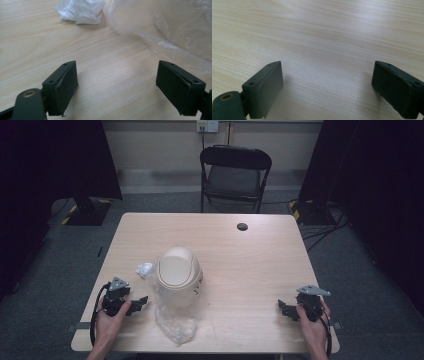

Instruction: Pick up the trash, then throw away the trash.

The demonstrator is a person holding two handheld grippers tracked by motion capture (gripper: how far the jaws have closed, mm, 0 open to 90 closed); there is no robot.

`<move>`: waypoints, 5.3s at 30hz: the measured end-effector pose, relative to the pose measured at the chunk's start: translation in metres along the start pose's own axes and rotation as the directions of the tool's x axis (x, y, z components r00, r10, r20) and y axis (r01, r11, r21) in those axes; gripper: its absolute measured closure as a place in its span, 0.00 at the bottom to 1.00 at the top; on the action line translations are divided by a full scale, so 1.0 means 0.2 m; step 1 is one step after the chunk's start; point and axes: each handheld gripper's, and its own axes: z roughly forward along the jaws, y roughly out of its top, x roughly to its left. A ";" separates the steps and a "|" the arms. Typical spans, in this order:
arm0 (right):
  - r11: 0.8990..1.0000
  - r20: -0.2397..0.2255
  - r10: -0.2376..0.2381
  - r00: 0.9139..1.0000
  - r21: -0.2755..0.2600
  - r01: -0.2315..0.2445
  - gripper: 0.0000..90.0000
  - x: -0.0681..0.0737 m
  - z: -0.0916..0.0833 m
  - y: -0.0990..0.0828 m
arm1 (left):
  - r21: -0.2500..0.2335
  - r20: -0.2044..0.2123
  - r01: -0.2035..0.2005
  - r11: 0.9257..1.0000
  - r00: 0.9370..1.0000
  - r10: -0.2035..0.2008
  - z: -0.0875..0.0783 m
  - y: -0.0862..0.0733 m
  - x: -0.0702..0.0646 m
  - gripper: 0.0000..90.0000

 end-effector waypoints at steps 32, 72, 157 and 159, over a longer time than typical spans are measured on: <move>1.000 -0.004 -0.007 1.000 0.000 0.007 0.10 0.00 0.00 0.00 | -0.183 0.201 -0.049 0.982 0.976 0.086 -0.25 0.31 -0.13 0.24; 1.000 -0.005 -0.008 1.000 0.000 0.008 0.10 0.00 0.01 0.00 | -0.128 0.262 -0.102 0.987 0.956 0.133 -0.08 0.56 -0.23 0.17; 1.000 -0.005 -0.007 1.000 0.000 0.007 0.10 0.00 0.01 0.01 | -0.082 0.082 0.026 0.996 0.996 -0.019 0.01 0.43 0.33 0.25; 1.000 -0.007 -0.008 1.000 0.002 0.008 0.10 0.00 0.01 0.01 | -0.045 0.082 0.012 0.999 0.997 -0.008 0.08 0.43 0.33 0.27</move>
